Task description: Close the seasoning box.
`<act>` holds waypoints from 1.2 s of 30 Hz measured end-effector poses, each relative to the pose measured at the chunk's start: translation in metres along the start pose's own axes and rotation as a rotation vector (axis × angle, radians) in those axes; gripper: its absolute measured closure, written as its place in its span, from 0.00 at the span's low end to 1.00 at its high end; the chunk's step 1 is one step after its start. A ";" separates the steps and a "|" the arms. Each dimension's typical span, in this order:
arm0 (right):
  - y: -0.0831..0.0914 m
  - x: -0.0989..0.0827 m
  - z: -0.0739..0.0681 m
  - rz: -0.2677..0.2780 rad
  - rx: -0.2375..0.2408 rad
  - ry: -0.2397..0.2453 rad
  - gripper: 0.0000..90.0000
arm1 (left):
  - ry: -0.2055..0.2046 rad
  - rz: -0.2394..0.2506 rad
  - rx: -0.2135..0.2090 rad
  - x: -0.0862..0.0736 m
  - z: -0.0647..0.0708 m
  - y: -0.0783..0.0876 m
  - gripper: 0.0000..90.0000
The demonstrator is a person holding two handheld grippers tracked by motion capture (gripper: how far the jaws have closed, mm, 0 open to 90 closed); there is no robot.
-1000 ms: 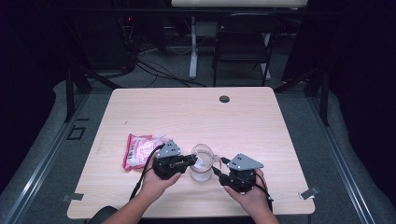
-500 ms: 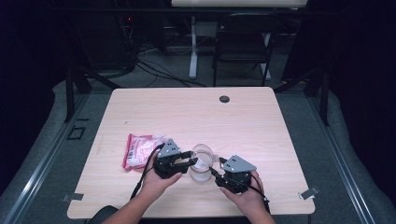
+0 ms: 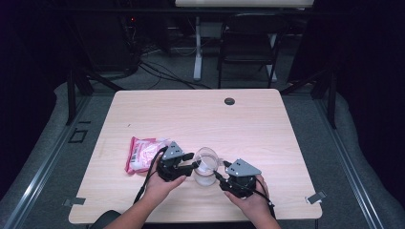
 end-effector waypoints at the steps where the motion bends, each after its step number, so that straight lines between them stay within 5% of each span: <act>1: 0.000 0.000 0.000 -0.001 -0.001 0.003 0.58 | 0.000 0.000 0.000 0.000 0.000 0.000 0.65; 19: 0.003 0.002 0.002 0.022 -0.006 0.005 0.58 | 0.014 0.006 -0.013 -0.002 0.001 -0.002 0.65; 36: 0.009 0.005 0.004 0.039 0.000 0.002 0.68 | 0.006 0.008 -0.017 -0.002 0.001 -0.002 0.67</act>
Point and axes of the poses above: each handheld gripper's, and its own axes: y roughly backward along the jaws, x roughly out of its top, z roughly to its right, the point moved 2 cm from there along -y, roughly forward along the jaws, and after that the axes turned 15 degrees about z, right-handed, at the moved point
